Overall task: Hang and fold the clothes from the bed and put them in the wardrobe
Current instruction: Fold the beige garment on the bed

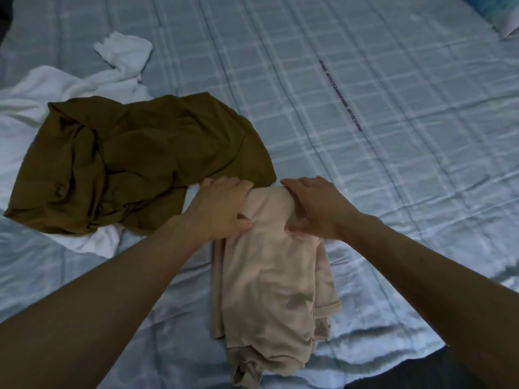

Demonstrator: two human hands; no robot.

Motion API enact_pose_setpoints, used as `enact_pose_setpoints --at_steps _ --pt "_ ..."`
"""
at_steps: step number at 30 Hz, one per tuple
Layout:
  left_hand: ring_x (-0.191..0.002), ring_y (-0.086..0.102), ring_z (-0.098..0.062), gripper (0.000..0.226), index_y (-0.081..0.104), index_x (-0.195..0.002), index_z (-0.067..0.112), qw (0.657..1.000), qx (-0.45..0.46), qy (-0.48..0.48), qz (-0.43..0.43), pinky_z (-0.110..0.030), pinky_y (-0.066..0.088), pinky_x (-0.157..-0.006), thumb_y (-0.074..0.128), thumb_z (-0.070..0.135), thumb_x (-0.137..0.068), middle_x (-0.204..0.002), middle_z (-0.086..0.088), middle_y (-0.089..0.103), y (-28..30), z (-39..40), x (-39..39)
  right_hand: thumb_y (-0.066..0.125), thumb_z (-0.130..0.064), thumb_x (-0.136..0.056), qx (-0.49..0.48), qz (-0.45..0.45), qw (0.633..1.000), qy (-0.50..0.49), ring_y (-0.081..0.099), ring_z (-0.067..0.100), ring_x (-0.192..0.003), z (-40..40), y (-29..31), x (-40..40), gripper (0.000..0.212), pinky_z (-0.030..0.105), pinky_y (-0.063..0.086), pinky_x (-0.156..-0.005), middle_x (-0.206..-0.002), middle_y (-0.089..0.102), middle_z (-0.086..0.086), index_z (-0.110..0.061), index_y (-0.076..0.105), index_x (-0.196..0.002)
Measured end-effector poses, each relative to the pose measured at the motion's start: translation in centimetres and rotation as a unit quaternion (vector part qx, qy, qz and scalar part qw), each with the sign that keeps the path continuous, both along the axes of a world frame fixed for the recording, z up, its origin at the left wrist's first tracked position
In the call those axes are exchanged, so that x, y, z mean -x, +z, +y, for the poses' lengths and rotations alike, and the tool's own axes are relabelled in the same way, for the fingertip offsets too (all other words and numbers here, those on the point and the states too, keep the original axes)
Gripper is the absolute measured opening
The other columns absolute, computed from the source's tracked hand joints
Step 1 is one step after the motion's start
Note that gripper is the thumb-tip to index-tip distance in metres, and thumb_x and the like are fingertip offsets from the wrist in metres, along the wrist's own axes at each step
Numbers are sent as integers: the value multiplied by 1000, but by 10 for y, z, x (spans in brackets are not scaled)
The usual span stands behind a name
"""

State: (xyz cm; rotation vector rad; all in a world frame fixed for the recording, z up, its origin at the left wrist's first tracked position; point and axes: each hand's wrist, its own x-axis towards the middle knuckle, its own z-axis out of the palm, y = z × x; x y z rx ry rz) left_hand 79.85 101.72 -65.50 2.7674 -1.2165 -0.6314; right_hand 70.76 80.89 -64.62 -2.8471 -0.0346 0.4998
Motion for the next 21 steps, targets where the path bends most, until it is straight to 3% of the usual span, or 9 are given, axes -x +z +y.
enact_pose_setpoints --at_steps 2,5,8,10,12,15,17,21 --pt "-109 50 -21 62 48 -127 27 999 -20 -16 -28 -39 33 -92 68 57 -76 -115 2 57 0 -7 -7 83 -54 -60 2 21 1000 -11 56 24 -108 -1 -2 -8 93 38 42 -98 -121 59 3 -22 45 -139" --pt "-105 47 -20 43 55 -111 28 996 -20 -43 -76 -38 30 -88 66 55 -79 -104 5 54 6 -9 -5 83 -52 -61 25 21 999 -24 59 22 -92 3 2 -13 64 37 48 -77 -100 59 0 -22 56 -110" --pt "-103 48 -23 34 58 -105 25 992 64 -57 -95 -39 32 -85 68 44 -79 -101 2 53 15 -1 4 78 -46 -70 51 -26 998 -1 59 22 -85 10 11 -2 45 34 44 -65 -93 56 -1 -20 53 -97" --pt "-94 54 -23 28 55 -100 23 992 111 -31 -45 -40 40 -81 70 33 -79 -94 3 55 27 5 12 75 -36 -72 38 -70 997 7 58 23 -81 11 19 13 37 31 37 -60 -91 53 -1 -19 53 -96" --pt "-85 57 -22 29 54 -102 21 991 136 -8 -15 -39 45 -75 71 27 -79 -90 3 59 40 13 27 77 -27 -68 32 -100 994 14 56 22 -74 11 30 29 35 29 33 -59 -88 53 -1 -19 55 -95" --pt "-67 58 -22 41 57 -95 21 983 164 -37 -70 -31 37 -55 82 23 -63 -79 2 61 53 31 58 82 -21 -58 40 -144 989 21 53 21 -68 15 43 57 42 32 39 -60 -83 53 -1 -19 56 -91" --pt "-62 53 -21 40 55 -90 21 975 190 -45 -106 -29 33 -54 78 25 -58 -76 2 59 57 41 79 81 -19 -56 31 -175 984 20 51 21 -69 21 49 76 41 34 39 -61 -84 53 0 -17 56 -89" --pt "-72 43 -19 13 55 -89 18 960 245 -41 -126 -31 33 -60 55 22 -77 -83 -3 57 55 55 117 65 -20 -68 -15 -200 979 32 56 27 -88 34 52 113 26 37 42 -69 -104 59 5 -14 58 -92"
